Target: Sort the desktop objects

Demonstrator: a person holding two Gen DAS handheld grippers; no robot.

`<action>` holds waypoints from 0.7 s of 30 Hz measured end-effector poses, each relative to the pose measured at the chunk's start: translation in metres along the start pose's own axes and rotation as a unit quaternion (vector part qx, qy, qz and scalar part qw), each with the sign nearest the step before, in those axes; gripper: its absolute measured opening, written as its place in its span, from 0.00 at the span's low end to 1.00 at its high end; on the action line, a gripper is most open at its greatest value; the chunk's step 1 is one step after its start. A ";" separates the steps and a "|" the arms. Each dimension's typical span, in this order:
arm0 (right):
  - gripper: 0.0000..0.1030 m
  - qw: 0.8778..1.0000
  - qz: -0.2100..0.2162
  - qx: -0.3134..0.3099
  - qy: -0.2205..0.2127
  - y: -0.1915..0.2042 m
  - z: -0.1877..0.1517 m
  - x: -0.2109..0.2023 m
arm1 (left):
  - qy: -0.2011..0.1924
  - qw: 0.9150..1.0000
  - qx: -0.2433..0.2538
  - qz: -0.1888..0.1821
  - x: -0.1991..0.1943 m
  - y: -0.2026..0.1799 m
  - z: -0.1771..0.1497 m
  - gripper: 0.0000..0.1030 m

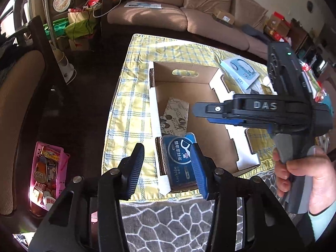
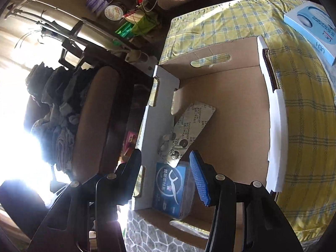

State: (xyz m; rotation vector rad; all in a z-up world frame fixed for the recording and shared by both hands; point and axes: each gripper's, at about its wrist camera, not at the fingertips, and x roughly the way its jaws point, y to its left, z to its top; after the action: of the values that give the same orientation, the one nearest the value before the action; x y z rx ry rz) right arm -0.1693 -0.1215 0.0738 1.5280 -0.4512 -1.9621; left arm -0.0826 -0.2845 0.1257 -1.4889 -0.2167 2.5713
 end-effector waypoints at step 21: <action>0.33 0.999 -0.045 -0.004 0.004 -0.020 0.037 0.051 | 0.013 0.998 -0.011 -0.060 0.021 0.009 -0.001 0.43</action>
State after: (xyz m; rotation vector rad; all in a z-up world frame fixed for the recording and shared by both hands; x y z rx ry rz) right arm -0.2177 -0.1424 0.0341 1.5758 -0.3774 -2.0241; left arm -0.0926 -0.2891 0.1050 -1.4677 -0.3215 2.4613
